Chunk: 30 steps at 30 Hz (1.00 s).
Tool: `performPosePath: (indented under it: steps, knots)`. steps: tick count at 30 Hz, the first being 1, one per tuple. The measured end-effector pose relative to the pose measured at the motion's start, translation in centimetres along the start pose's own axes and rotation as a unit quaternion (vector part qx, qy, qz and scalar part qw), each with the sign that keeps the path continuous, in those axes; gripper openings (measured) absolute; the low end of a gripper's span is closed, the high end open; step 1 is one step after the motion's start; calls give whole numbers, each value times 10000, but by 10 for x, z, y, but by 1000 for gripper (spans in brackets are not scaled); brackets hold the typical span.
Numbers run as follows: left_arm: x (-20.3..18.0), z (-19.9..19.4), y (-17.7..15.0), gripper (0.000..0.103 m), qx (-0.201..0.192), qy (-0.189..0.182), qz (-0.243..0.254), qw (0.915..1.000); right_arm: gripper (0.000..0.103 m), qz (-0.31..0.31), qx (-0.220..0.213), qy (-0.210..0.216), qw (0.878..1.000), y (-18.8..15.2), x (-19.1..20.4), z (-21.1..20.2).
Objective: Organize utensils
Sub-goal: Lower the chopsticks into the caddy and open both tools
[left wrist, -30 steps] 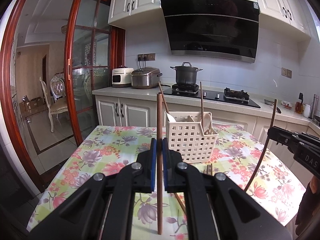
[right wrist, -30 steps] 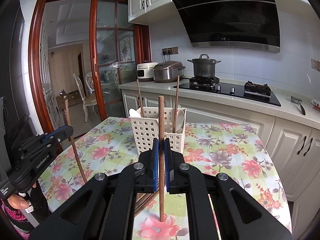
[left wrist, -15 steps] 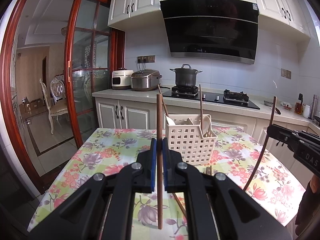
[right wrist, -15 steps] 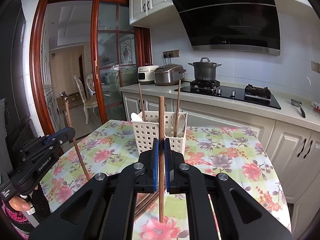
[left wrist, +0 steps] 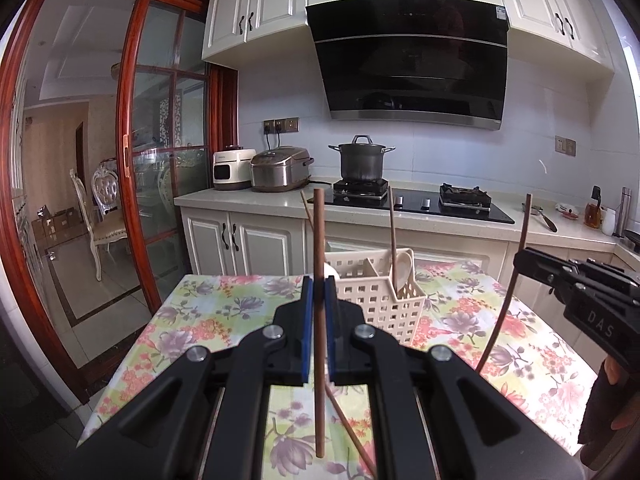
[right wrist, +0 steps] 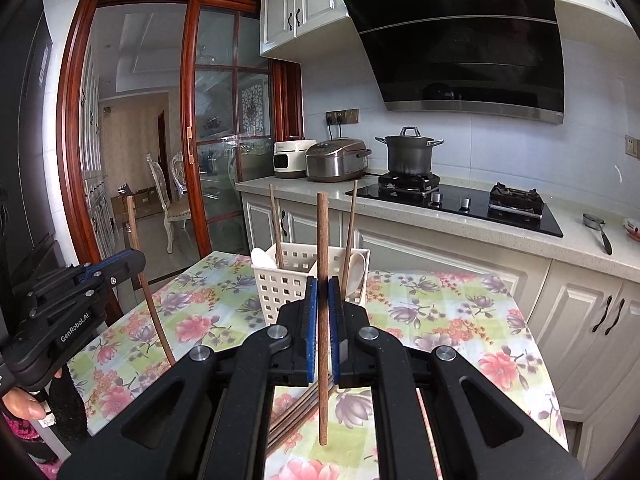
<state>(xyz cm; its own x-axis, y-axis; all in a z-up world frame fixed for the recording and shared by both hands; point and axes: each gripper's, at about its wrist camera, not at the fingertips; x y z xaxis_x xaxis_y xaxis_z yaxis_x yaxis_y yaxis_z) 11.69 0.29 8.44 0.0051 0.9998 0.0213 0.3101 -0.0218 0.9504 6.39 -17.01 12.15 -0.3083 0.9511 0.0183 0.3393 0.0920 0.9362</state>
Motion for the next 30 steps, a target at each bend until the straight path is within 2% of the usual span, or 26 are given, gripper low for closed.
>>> performPosePath:
  steps: [12, 20, 30]
  knots:
    - [-4, 27, 46, 6, 22, -248, -183, 9995, 6, 177, -148, 121, 9997, 39, -17, 18]
    - [-10, 43, 87, 6, -9, -363, -197, 9991, 6, 139, -218, 93, 9996, 72, -23, 35]
    - [-32, 62, 137, 6, -307, -283, 13, 9991, 6, 54, -277, 58, 9996, 111, -31, 65]
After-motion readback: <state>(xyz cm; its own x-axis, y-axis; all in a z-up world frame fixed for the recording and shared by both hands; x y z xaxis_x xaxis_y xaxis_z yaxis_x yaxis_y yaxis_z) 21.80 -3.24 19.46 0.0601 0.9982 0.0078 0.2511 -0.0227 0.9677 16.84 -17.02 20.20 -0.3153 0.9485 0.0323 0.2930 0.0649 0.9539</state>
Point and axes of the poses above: each gripper's, at about its wrist camera, not at the fingertips, and z roughly the way its jaws point, x to its left, y to its top, and after that the axes turned 1 degree about x, right-handed
